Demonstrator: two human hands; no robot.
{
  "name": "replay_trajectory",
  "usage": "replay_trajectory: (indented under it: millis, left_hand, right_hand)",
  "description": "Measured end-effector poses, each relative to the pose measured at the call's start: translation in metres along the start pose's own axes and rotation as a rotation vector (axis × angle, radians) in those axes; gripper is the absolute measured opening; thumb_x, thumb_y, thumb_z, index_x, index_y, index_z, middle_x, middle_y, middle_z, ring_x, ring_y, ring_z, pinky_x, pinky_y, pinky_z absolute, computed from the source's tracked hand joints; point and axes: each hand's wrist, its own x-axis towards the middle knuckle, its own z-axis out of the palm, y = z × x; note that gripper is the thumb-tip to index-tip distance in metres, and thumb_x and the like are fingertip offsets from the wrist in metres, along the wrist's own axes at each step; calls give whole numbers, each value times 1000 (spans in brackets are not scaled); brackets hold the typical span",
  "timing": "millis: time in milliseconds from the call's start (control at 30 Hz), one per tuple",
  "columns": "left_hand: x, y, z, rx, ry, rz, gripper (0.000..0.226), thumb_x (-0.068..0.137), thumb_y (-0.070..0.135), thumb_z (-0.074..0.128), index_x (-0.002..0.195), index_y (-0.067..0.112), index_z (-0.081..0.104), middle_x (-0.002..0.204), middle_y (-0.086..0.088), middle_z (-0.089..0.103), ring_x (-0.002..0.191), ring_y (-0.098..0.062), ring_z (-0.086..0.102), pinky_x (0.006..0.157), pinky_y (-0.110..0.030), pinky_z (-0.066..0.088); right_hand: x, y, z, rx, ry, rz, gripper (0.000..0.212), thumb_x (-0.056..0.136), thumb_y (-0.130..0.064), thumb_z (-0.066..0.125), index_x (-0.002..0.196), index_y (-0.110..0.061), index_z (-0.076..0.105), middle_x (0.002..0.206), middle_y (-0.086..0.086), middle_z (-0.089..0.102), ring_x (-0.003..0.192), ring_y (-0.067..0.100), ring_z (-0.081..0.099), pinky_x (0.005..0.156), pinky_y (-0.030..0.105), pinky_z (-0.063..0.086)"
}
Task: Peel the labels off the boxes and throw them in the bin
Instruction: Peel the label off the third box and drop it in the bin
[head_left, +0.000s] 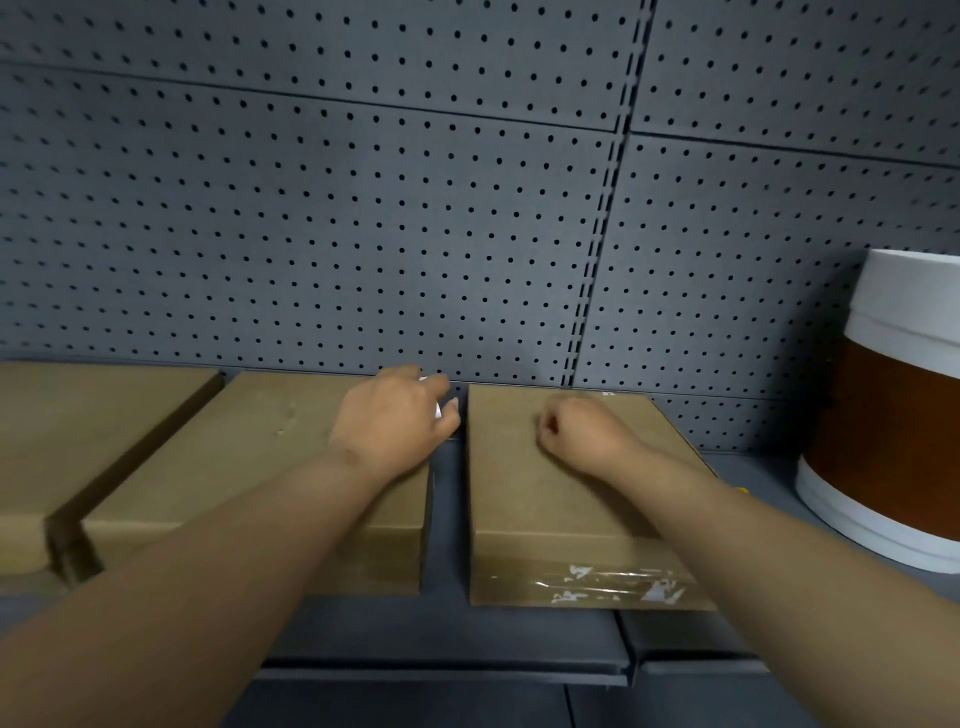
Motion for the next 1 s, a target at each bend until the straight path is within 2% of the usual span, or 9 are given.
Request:
replay_trajectory:
  millis: [100,267,367,433,467,633,800,900,1000]
  left_hand:
    - [1,-2,2,9,-9,6,30,92,40,39,92,17,58,85,-4,55,82,-23,55,59,-27,38]
    - [5,-3,5,17,-13,4,29,92,40,39,93,19,58,82,-3,52,82,-24,56,60,-28,39]
    - [5,-5,4,9,-14,-10,30,92,40,37,92,19,57,78,0,44,81,-24,54,63,-29,45]
    - [4,-7,3,4,-14,-10,30,92,40,37,93,19,57,79,0,44,82,-24,55,66,-30,48]
    - [4,-7,2,0,-15,-9,29,92,40,37,93,19,57,79,0,45,82,-24,56,66,-30,48]
    - [2,-9,2,-6,-18,-15,28,91,41,38,93,20,56,86,-2,55,85,-24,56,66,-30,47]
    - [-3,-10,-1,-9,-28,-19,29,92,41,36,96,20,55,88,-4,56,85,-23,56,70,-31,51]
    - [-4,-8,-4,-16,-30,-24,28,92,40,37,96,19,55,88,-5,56,85,-24,56,70,-32,51]
    - [-6,-5,-7,-30,-32,-22,26,91,37,38,94,18,56,87,-5,56,85,-25,56,70,-32,50]
  right_hand:
    - [15,3,4,-26,12,205,22,90,-13,42,75,-6,56,83,13,52,79,26,51,69,27,40]
    - [10,-40,16,61,-74,-209,12,84,-15,53,86,-8,63,95,11,62,93,27,57,82,31,46]
    - [25,-24,9,-1,-38,0,18,87,-11,47,74,-8,58,84,14,57,82,28,55,71,28,44]
    - [29,-15,9,-28,-18,177,20,88,-7,43,83,-5,63,88,15,57,87,29,59,73,28,45]
    - [28,-19,10,-41,-19,180,22,88,-6,43,90,-3,65,94,15,60,92,29,60,76,28,46]
    - [10,-53,18,46,-107,-244,11,86,-16,52,86,-11,61,95,12,60,94,29,58,82,32,47]
    - [5,-19,4,-54,-23,8,24,91,-14,43,92,-2,63,101,18,65,95,30,60,81,30,48]
    - [-19,-32,3,-2,-48,-232,17,88,-16,48,92,-8,62,101,11,61,96,26,57,87,31,46]
    - [-50,-42,4,108,-110,-441,6,84,-22,52,81,-23,57,91,-4,53,85,14,53,81,28,45]
